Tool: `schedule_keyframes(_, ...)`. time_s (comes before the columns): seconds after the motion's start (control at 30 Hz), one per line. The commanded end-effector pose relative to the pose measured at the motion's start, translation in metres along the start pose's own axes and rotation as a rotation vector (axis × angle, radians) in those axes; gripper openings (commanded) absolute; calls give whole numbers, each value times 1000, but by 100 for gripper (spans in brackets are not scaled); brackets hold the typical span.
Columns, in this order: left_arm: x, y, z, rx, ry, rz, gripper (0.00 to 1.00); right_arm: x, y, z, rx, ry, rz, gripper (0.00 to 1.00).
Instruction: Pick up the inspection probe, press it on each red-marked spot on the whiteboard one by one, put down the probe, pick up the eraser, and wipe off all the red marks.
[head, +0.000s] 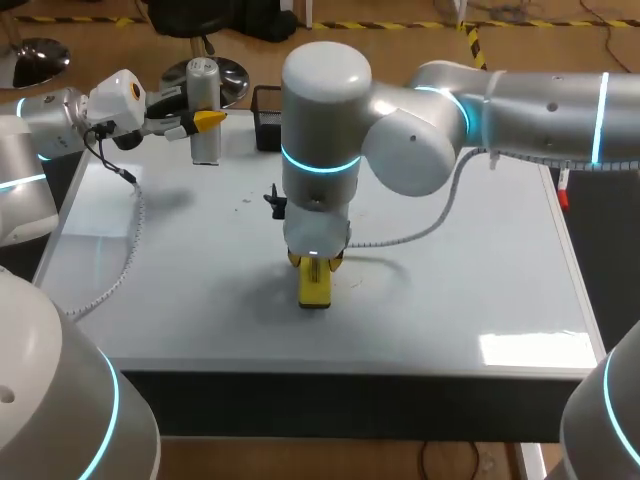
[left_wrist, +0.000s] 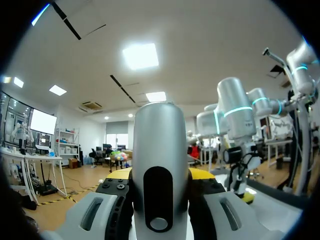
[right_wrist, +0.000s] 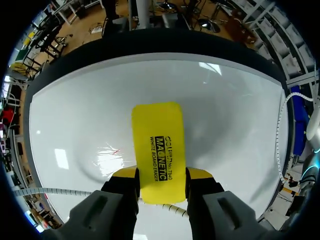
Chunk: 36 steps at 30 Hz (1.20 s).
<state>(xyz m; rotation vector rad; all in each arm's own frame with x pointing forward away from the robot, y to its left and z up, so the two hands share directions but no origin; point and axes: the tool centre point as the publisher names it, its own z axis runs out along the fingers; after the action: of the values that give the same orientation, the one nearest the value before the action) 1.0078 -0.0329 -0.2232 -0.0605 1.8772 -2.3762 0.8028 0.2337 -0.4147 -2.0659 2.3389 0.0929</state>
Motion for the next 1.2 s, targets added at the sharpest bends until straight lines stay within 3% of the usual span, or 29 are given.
schedule_keyframes(0.03, 0, -1, 0, 0, 0, 0, 0, 5, -1, 4, 6, -10, -5, 0)
schedule_keyframes(0.43, 0, -1, 0, 0, 0, 0, 0, 1, 5, 23, -53, -7, -39, 0)
schedule_keyframes(1.2, 0, -1, 0, 0, 0, 0, 0, 49, 9, 42, -72, 60, 89, 0)
